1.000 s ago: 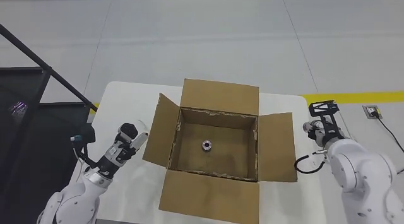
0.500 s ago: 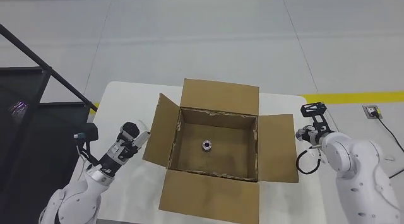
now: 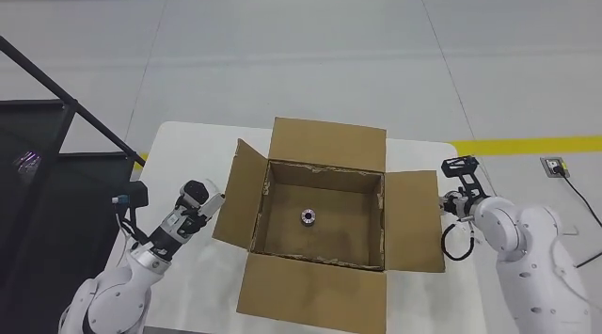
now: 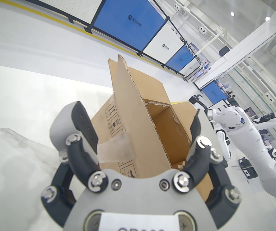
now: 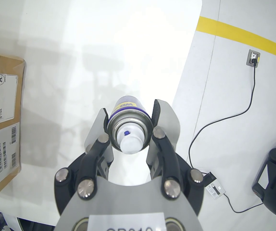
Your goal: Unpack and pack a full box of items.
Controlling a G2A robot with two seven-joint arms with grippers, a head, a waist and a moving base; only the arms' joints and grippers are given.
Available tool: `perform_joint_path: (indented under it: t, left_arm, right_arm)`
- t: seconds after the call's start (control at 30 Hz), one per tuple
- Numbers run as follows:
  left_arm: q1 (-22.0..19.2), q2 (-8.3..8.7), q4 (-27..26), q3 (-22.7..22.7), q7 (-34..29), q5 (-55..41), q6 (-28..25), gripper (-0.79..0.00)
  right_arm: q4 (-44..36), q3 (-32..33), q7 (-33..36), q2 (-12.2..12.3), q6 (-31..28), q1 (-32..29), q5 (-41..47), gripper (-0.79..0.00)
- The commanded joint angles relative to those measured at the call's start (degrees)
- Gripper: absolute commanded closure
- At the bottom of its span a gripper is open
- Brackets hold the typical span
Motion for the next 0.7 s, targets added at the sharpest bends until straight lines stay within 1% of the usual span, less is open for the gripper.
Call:
perform_joint_path:
  t: [0.0, 0.23, 0.3, 0.37, 0.47, 0.5, 0.53, 0.57, 0.6, 0.67]
  left_arm:
    - [-0.02, 0.04, -0.08, 0.12, -0.02, 0.06, 0.06, -0.785]
    - [0.18, 0.19, -0.34, 0.31, 0.34, 0.03, 0.33, -0.785]
    - [0.26, 0.22, -0.42, 0.34, 0.40, 0.04, 0.35, -0.785]
    - [0.37, 0.28, -0.54, 0.36, 0.50, 0.16, 0.49, -0.785]
    - [0.50, 0.33, -0.66, 0.42, 0.61, 0.18, 0.55, -0.785]
    - [0.54, 0.34, -0.72, 0.45, 0.66, 0.19, 0.57, -0.785]
    - [0.59, 0.36, -0.77, 0.47, 0.70, 0.20, 0.61, -0.785]
    - [0.62, 0.38, -0.80, 0.48, 0.74, 0.21, 0.63, -0.785]
    - [0.65, 0.40, -0.84, 0.49, 0.77, 0.21, 0.65, -0.785]
    - [0.69, 0.44, -0.91, 0.50, 0.89, 0.28, 0.60, -0.785]
  right_arm:
    - [0.06, -0.13, 0.03, 0.06, -0.09, -0.01, 0.15, -0.332]
    - [0.14, -0.51, -0.06, 0.30, -0.08, -0.11, 0.61, -0.342]
    - [0.16, -0.61, -0.11, 0.35, -0.03, -0.15, 0.73, -0.363]
    - [0.16, -0.77, -0.09, 0.42, -0.07, -0.18, 0.90, -0.360]
    - [0.11, -0.88, -0.17, 0.51, 0.08, -0.21, 1.00, -0.391]
    - [-0.09, -0.88, -0.34, 0.54, 0.21, -0.28, 0.98, -0.428]
    - [-0.42, -0.83, -0.57, 0.58, 0.40, -0.43, 0.91, -0.502]
    - [-0.87, -0.73, -0.73, 0.62, 0.55, -0.63, 0.98, -0.539]
    - [-1.41, -0.57, -0.76, 0.68, 0.72, -0.87, 0.99, -0.634]
    - [-2.60, -0.26, -0.88, 0.78, 0.79, -1.41, 1.32, -0.631]
